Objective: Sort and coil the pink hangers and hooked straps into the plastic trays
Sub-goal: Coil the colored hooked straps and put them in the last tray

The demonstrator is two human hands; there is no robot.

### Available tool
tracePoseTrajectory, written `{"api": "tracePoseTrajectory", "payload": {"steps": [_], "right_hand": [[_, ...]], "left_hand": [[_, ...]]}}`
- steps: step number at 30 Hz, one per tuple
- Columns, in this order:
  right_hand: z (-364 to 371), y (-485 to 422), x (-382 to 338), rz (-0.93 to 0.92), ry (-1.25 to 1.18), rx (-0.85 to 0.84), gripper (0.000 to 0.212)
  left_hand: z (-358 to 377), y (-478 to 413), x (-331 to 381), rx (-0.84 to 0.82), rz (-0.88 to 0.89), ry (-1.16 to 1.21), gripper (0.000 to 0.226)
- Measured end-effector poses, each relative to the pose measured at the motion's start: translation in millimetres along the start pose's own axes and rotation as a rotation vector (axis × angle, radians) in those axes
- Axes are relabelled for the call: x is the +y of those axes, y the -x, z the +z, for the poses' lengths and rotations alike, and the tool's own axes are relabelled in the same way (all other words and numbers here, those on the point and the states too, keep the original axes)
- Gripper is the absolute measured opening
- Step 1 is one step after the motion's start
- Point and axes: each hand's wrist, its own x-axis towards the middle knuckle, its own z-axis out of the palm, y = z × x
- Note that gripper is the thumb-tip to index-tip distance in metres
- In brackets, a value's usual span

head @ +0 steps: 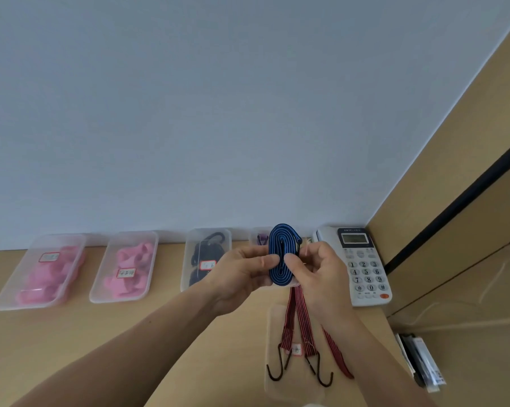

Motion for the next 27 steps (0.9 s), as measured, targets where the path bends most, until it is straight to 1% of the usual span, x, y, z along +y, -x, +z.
{"api": "tracePoseTrajectory", "payload": {"steps": [2,5,7,8,10,12,15,17,19,21,24,27], "right_hand": [[4,0,6,0.003,0.016,-0.021,0.021],[5,-1,17,0.063,0.066,-0.095,0.022],[2,-7,28,0.095,0.157,-0.106,0.023],[1,-12,35,0.110,0.214,-0.100,0.022],[1,-23,47,0.126,0.325,-0.095,0.021],[2,-37,55,0.124,0.406,-0.112,0.021],[5,-64,64,0.122,0.532,-0.159,0.016],[7,-81,71,0.113,0.620,-0.182,0.017],[9,-92,78,0.099,0.687,-0.197,0.016],[11,-99,85,0.074,0.740,-0.201,0.017],[14,-107,91,0.051,0.785,-0.214,0.017],[20,-111,95,0.031,0.835,-0.237,0.017]], "left_hand": [[-5,-5,-5,-0.018,-0.013,0.044,0.024],[-9,-16,-15,-0.022,-0.050,0.070,0.020],[-11,-25,-21,-0.015,-0.090,0.004,0.019],[-10,-29,-23,-0.013,-0.108,-0.065,0.019],[-8,-40,-27,0.019,-0.126,-0.283,0.020],[-5,-52,-29,0.100,-0.073,-0.667,0.024],[-7,-68,-30,0.215,0.151,-1.275,0.030],[-15,-78,-32,0.242,0.285,-1.578,0.042],[-24,-89,-35,0.207,0.294,-1.759,0.048],[-31,-99,-38,0.171,0.272,-1.861,0.051],[-36,-115,-41,0.077,0.302,-1.973,0.055],[-41,-124,-44,-0.005,0.282,-2.041,0.060]]}}
